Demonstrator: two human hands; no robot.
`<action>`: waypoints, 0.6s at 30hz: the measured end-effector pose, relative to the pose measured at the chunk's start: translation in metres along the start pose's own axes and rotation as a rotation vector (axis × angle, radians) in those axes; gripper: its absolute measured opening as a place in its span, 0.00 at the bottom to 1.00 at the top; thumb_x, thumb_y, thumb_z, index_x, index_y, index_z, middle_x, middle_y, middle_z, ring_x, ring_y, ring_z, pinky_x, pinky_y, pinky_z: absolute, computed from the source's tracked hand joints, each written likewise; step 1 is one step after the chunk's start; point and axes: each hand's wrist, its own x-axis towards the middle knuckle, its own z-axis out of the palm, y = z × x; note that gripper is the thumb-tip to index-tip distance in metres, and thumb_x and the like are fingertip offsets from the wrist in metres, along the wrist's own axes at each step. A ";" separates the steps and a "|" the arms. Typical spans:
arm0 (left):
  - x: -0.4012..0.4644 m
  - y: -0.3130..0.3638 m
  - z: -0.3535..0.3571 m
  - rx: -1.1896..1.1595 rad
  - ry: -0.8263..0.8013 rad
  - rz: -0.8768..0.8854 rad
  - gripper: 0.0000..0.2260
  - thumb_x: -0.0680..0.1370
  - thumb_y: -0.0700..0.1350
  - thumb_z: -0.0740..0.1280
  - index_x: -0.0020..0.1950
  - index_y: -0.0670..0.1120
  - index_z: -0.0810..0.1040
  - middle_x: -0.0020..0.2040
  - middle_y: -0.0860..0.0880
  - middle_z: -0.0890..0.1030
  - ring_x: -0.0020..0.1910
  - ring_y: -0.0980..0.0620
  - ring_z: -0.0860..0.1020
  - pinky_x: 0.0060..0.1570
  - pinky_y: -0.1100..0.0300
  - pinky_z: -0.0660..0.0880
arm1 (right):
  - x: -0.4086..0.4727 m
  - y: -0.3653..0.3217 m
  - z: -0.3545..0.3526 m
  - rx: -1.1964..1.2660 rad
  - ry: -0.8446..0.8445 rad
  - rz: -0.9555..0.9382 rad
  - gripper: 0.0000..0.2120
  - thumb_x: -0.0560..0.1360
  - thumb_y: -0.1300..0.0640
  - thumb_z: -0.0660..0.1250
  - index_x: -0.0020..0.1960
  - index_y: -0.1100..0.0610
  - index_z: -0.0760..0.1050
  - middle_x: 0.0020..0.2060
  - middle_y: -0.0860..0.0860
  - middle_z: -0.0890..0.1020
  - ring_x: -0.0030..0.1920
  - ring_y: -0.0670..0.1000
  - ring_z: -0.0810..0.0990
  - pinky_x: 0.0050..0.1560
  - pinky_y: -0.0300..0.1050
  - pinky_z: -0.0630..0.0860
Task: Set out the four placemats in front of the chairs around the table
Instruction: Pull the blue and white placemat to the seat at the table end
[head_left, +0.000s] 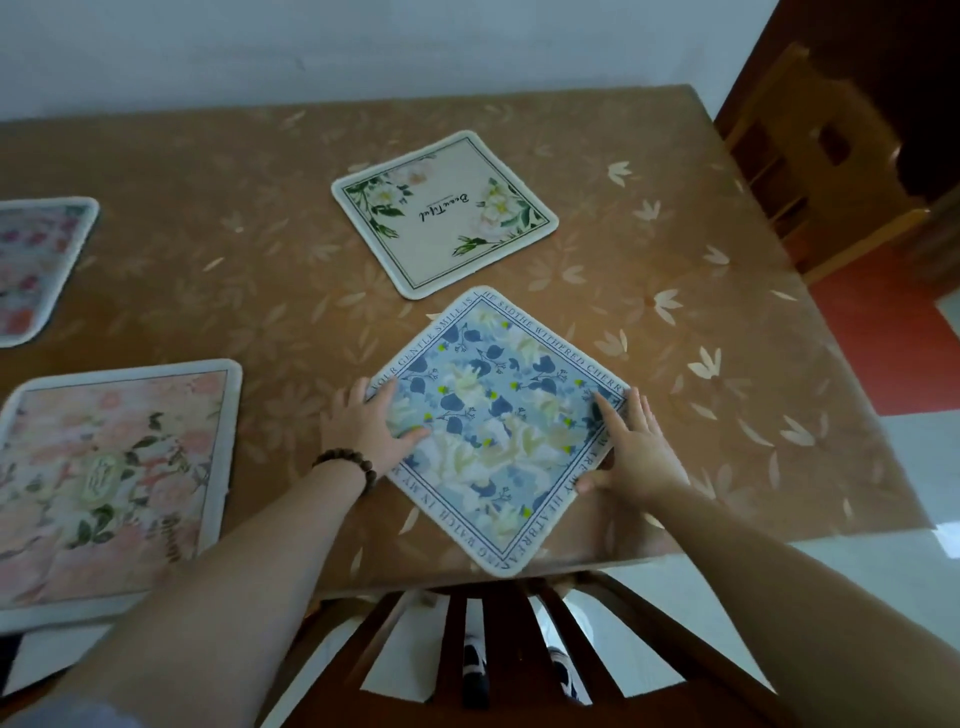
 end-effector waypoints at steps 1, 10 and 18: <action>-0.007 -0.002 0.002 -0.006 -0.016 -0.008 0.40 0.66 0.76 0.57 0.74 0.60 0.57 0.74 0.49 0.59 0.69 0.42 0.61 0.64 0.43 0.64 | 0.005 0.001 -0.005 0.004 0.007 0.001 0.62 0.52 0.29 0.71 0.76 0.45 0.42 0.76 0.58 0.40 0.76 0.57 0.40 0.73 0.56 0.48; -0.069 -0.008 0.018 -0.135 0.014 -0.038 0.34 0.69 0.70 0.61 0.70 0.56 0.65 0.64 0.48 0.67 0.62 0.45 0.64 0.56 0.49 0.70 | 0.029 0.012 -0.025 0.043 0.104 0.001 0.48 0.65 0.51 0.77 0.76 0.53 0.53 0.76 0.57 0.56 0.76 0.57 0.52 0.74 0.54 0.50; -0.050 0.002 0.001 -0.334 -0.045 -0.064 0.40 0.69 0.68 0.66 0.76 0.55 0.56 0.77 0.48 0.54 0.74 0.45 0.55 0.69 0.43 0.62 | -0.015 -0.013 0.011 0.203 0.117 0.007 0.54 0.63 0.34 0.72 0.76 0.50 0.44 0.76 0.55 0.40 0.76 0.56 0.40 0.71 0.62 0.57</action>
